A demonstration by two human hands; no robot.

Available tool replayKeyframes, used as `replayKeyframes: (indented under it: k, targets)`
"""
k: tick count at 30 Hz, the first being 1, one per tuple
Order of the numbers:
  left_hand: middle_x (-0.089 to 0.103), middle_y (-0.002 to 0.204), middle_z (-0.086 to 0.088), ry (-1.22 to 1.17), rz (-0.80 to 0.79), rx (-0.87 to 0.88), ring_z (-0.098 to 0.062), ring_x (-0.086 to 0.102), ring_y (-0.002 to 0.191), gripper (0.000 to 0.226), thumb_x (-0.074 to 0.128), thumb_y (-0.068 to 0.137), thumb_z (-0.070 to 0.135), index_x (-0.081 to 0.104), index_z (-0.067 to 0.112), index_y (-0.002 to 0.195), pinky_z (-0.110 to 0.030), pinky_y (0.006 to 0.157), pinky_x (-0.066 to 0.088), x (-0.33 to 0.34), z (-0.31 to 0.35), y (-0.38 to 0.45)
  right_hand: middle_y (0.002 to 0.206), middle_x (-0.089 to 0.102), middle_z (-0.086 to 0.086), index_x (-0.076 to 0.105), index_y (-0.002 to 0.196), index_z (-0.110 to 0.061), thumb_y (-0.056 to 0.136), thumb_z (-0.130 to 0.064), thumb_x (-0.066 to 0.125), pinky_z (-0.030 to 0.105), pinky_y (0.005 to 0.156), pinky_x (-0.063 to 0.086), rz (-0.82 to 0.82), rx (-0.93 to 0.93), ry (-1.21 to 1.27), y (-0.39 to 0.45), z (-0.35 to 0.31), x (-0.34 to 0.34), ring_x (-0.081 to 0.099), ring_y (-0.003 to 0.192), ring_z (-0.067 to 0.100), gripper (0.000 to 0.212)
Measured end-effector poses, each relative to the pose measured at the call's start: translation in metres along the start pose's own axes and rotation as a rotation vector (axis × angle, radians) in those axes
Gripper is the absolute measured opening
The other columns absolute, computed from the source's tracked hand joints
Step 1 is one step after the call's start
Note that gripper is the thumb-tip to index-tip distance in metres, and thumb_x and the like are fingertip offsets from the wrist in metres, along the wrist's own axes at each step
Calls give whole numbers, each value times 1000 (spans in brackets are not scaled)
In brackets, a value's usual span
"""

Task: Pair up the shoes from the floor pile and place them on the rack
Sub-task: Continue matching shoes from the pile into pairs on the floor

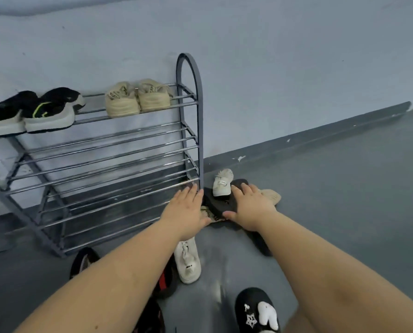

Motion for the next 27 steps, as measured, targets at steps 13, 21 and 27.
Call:
replayKeyframes:
  k: [13, 21, 27]
  targets:
    - [-3, 160, -6, -181, -97, -44, -21, 1, 148, 76, 33, 95, 55, 3, 14, 152, -33, 119, 3, 74, 14, 96, 159, 12, 10, 5, 153, -19, 92, -59, 39, 45, 115, 22, -89, 77, -33, 81, 77, 47, 14, 146, 30, 80]
    - [-4, 160, -3, -196, -205, -57, -19, 1, 148, 75, 34, 95, 53, 1, 17, 152, -34, 121, 7, 134, -11, 157, 157, 16, 11, 6, 153, -17, 93, -57, 37, 43, 113, 24, -223, 83, 46, 143, 74, 129, 19, 143, 31, 78]
    - [0, 160, -4, -226, -230, -66, -21, 6, 147, 73, 38, 96, 49, 5, 16, 152, -33, 120, 9, 165, -22, 216, 154, 20, 12, 10, 152, -17, 94, -56, 38, 43, 107, 31, -254, 217, 114, 174, 101, 182, 25, 139, 31, 76]
Point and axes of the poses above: each hand's wrist, its own y-axis towards the middle knuckle, its own x-axis out of the palm, z = x × y, the point moved 7 cm from there along y, towards the middle knuckle
